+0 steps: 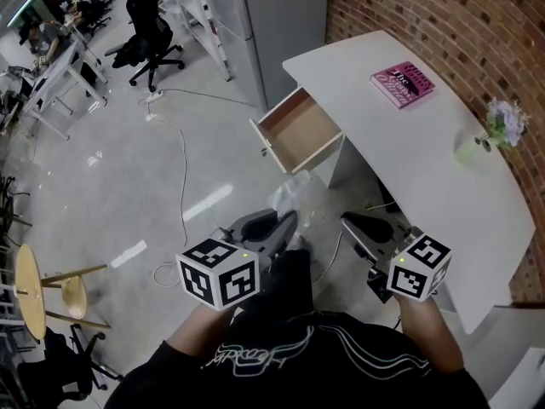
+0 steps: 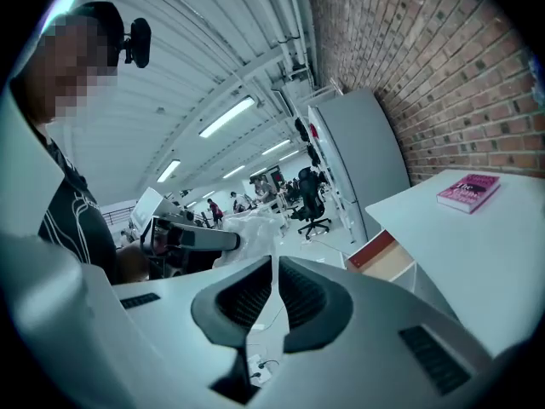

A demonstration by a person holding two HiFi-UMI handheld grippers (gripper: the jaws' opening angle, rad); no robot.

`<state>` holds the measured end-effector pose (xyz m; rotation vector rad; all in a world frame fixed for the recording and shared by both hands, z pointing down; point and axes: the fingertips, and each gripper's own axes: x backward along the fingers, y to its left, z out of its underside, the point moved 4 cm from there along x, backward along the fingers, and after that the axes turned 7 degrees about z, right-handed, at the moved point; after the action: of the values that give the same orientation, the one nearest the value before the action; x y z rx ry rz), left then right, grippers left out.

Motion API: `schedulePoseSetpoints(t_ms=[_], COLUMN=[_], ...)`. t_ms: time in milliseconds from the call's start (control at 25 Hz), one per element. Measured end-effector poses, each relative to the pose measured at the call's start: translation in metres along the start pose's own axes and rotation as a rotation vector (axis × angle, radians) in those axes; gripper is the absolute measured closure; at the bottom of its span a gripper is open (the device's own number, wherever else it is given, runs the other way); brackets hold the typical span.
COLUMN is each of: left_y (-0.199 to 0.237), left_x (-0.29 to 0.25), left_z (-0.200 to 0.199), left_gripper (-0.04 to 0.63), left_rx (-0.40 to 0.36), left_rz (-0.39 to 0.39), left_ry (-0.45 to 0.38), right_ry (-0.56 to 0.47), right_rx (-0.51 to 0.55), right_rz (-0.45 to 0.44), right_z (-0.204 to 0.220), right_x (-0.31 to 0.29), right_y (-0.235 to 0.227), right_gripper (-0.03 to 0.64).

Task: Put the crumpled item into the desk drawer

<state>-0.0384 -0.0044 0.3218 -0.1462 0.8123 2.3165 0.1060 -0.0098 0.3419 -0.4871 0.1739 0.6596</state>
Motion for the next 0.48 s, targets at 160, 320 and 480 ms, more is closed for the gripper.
schedulePoseSetpoints(t_ms=[160, 320, 480], left_y=[0.033, 0.078, 0.13], left_x=[-0.024, -0.055, -0.086], left_z=[-0.029, -0.06, -0.086], left_gripper=[0.54, 0.54, 0.54], left_rx=[-0.021, -0.003, 0.028], left_rz=[0.018, 0.025, 0.03], left_ry=[0.013, 0.024, 0.041], right_ry=[-0.002, 0.011, 0.032], right_rx=[0.039, 0.024, -0.009], right_rz=[0.027, 0.062, 0.086], right_z=[-0.022, -0.044, -0.064], right_x=[-0.03, -0.063, -0.102], right_y=[-0.024, -0.06, -0.096], right_gripper=[0.561, 0.562, 0.562])
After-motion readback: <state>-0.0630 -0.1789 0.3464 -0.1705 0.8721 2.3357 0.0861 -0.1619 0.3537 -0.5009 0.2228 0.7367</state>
